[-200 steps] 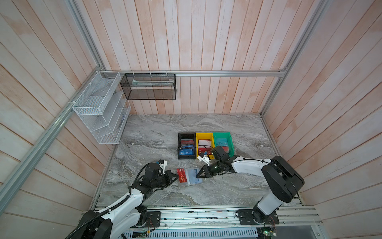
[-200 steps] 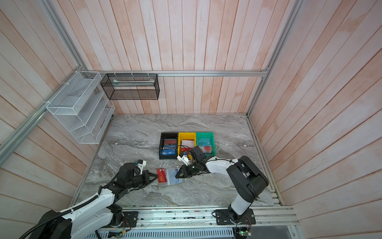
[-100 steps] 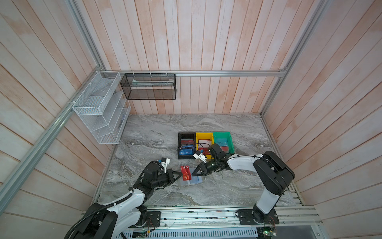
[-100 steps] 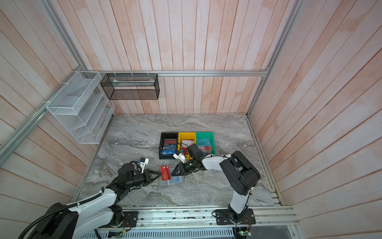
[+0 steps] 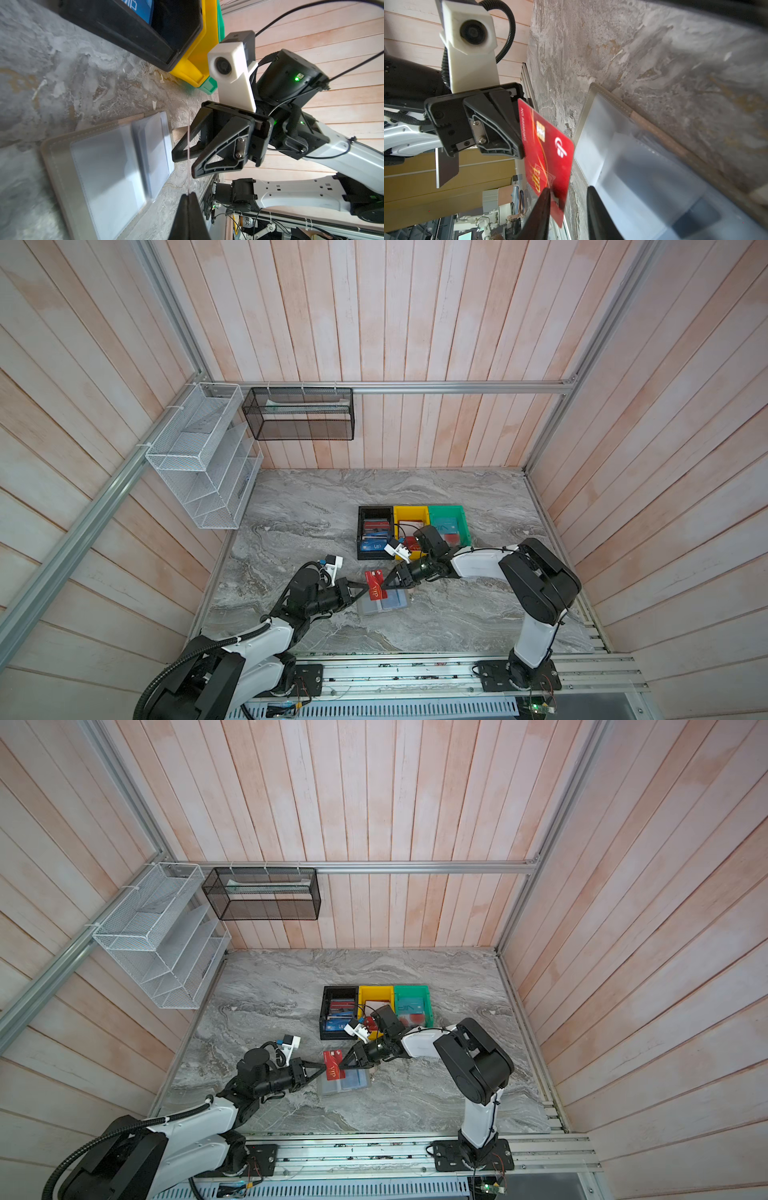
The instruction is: Take the credit cards out of the card holder
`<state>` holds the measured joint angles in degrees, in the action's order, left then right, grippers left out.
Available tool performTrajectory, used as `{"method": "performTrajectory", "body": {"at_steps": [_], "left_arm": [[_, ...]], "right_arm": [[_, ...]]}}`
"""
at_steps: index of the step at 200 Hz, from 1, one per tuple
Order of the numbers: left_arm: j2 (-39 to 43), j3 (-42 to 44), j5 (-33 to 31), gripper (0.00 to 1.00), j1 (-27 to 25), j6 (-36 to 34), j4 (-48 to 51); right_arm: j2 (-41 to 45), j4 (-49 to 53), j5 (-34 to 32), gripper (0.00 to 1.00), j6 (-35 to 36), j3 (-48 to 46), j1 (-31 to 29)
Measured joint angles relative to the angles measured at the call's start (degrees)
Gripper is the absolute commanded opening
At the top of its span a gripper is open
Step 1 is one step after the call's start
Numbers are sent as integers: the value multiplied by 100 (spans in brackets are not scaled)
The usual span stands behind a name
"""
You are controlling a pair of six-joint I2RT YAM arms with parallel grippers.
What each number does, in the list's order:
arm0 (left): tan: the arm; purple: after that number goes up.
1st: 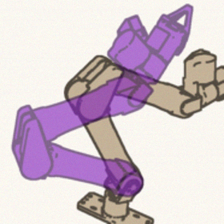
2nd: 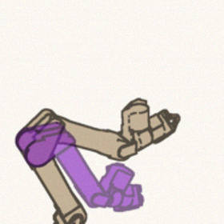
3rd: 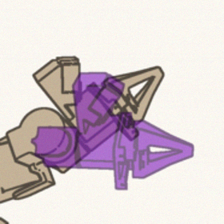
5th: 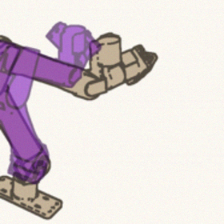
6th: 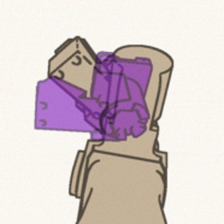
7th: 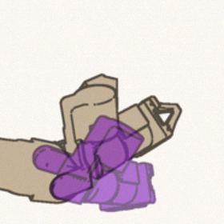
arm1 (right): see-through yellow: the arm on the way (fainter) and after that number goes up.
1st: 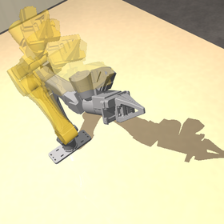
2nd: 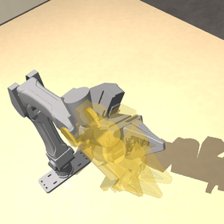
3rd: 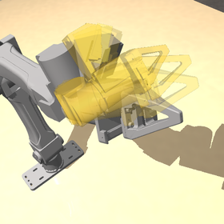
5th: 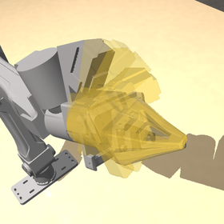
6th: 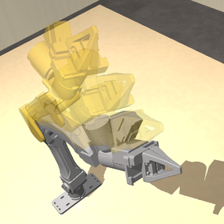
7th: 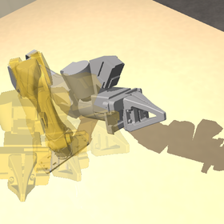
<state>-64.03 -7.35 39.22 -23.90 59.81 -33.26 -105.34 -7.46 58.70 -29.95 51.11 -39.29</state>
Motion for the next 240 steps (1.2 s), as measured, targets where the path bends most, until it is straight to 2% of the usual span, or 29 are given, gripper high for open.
{"method": "performTrajectory", "body": {"at_steps": [23,47,72,84,101,119,135,166,192,240], "left_arm": [[-151,-2,-2,0,-11,0,-70],[-378,-2,-7,0,-22,4,-160],[-586,-2,-31,0,-28,7,-166],[-592,-2,-33,11,-37,7,-155],[-557,-33,-44,35,-48,13,-55],[-372,-57,-85,43,-52,-9,197],[-199,-129,-157,44,-52,-87,487],[-225,-389,-234,44,-52,-223,835],[-708,-632,-208,43,-52,-328,885],[-1322,-988,-66,42,-52,-459,885]], "right_arm": [[0,-155,92,18,-59,0,-2],[0,-234,153,3,-144,0,-4],[4,-321,297,0,-164,-2,-20],[4,-321,297,0,-166,-9,-22],[31,-302,295,0,-160,-17,-9],[188,-76,286,0,-42,-24,66],[389,505,219,0,310,57,234],[501,2371,-337,0,1379,1051,752],[503,3659,-1244,0,2155,2205,1113],[472,5023,-2946,0,3300,3993,1054]]}}
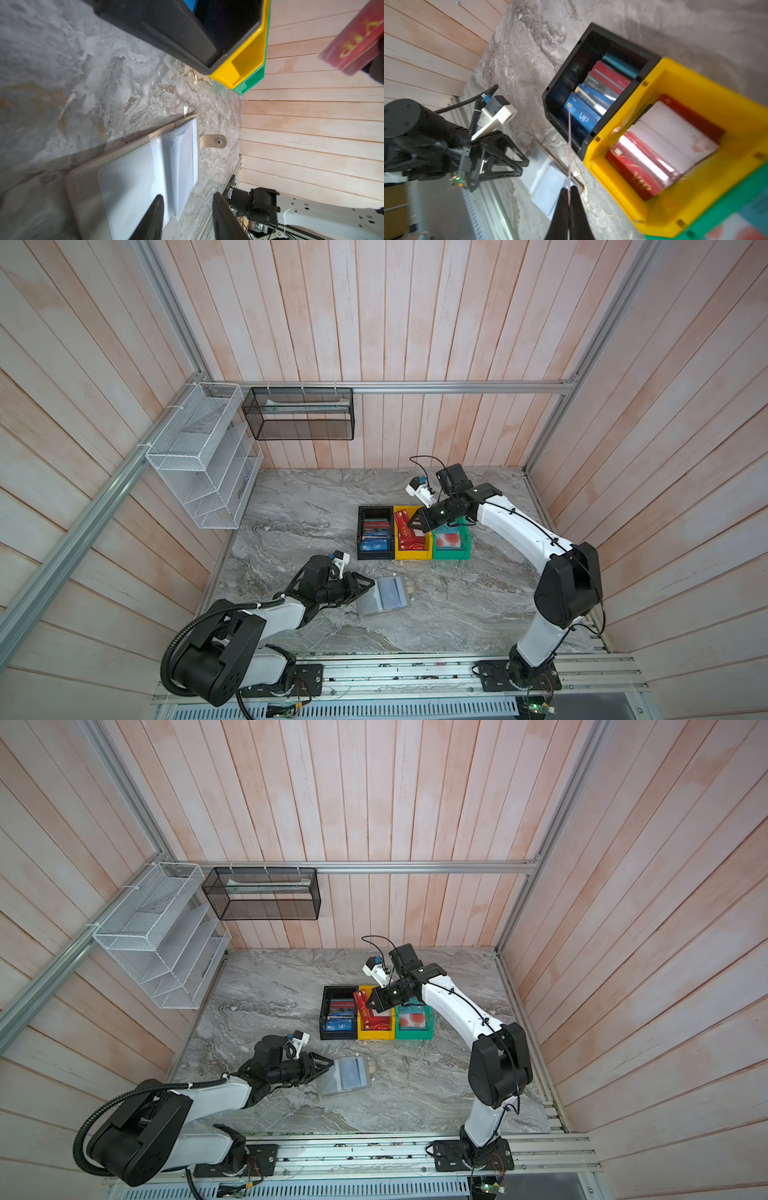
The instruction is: Take the credit cards out of the card holder
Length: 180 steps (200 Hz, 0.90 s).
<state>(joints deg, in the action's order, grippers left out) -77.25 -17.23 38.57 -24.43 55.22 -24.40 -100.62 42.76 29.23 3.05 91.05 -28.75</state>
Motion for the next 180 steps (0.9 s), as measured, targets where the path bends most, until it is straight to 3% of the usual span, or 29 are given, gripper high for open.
{"method": "performTrajectory", "body": {"at_steps": [74,127,180], "left_arm": [[55,-48,17,42,0,-76,0],[59,-33,15,41,0,-76,0],[59,2,4,41,0,-72,-4]], "right_arm": [[-260,994,-2087,0,2199,901,-315],[-341,1248,-2341,0,3272,903,-505],[-734,1290,-2459,0,3615,678,-695]]}}
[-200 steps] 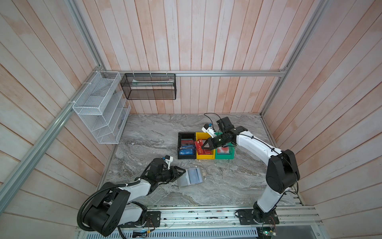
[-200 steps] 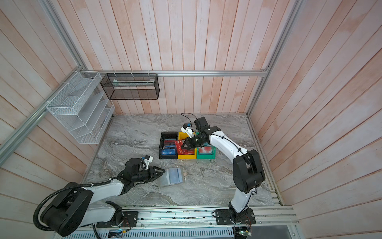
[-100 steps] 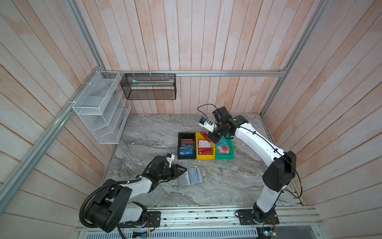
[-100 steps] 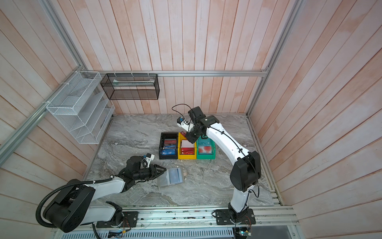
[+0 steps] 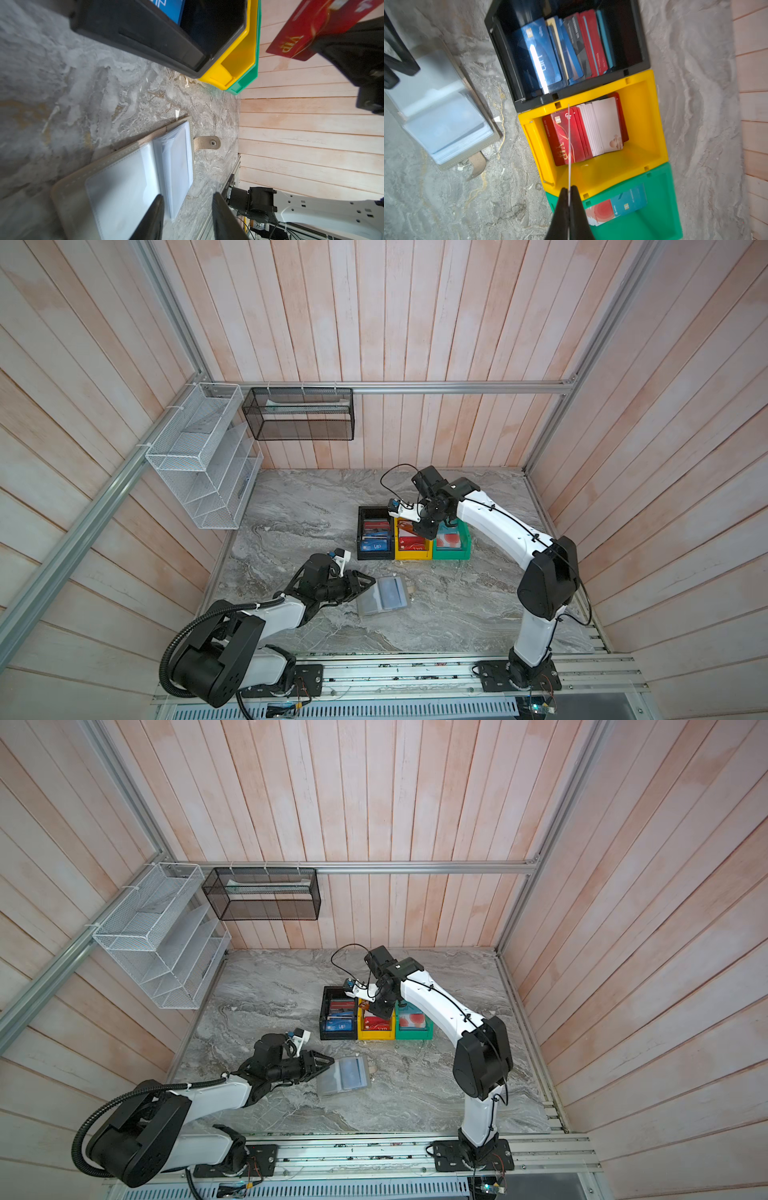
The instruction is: Take the credit cards out of the card holder
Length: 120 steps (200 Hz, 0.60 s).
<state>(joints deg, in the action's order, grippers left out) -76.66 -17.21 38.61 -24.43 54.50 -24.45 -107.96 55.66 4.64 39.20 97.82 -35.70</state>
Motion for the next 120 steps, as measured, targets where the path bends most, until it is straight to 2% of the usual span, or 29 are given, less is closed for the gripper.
{"method": "performTrajectory", "body": {"at_steps": [37,120], "left_arm": [[2,63,-2,41,0,9,2],[2,63,-4,41,0,9,2]], "right_arm": [[-114,13,-157,0,103,-426,0],[-232,-55,-297,0,153,-531,-28]]}}
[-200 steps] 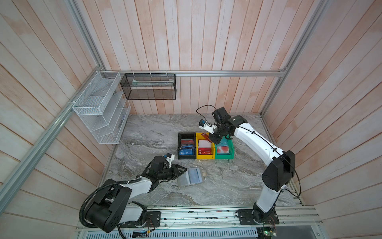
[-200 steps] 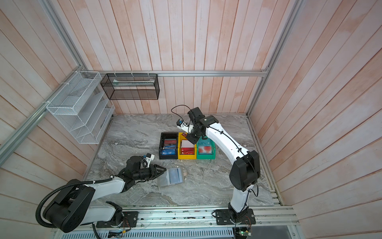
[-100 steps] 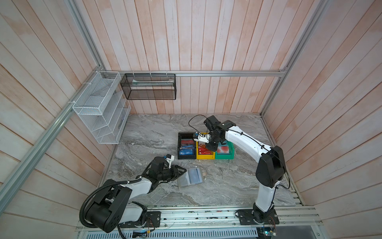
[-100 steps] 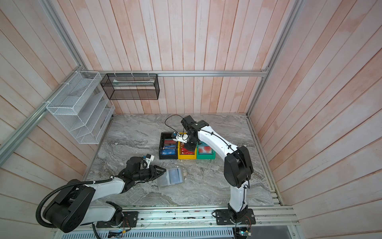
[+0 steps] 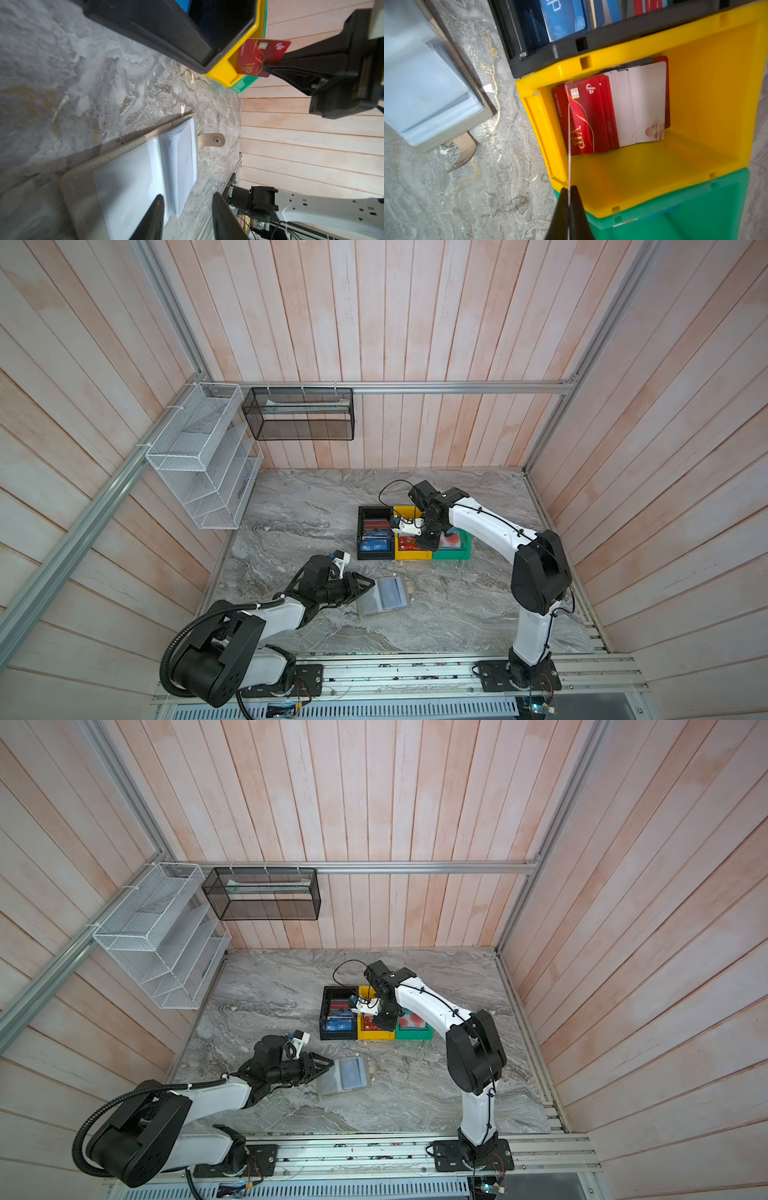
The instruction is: Take the credit cards out of the card holder
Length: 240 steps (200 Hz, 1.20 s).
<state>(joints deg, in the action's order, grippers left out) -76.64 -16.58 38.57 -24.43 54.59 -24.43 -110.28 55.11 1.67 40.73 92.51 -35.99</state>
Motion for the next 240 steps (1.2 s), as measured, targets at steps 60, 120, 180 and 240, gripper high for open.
{"method": "performTrajectory", "body": {"at_steps": [60,120,180,240], "left_arm": [[-7,0,0,41,0,0,0],[-149,0,0,41,0,0,-44],[-149,0,2,41,0,-2,-46],[-114,87,-83,40,0,-9,70]], "right_arm": [[-323,-122,-74,0,4,0,-87],[-348,-306,-317,17,-39,22,-149],[-345,-953,-946,28,-155,35,-157],[457,-1707,-1110,20,-901,59,-428]]}}
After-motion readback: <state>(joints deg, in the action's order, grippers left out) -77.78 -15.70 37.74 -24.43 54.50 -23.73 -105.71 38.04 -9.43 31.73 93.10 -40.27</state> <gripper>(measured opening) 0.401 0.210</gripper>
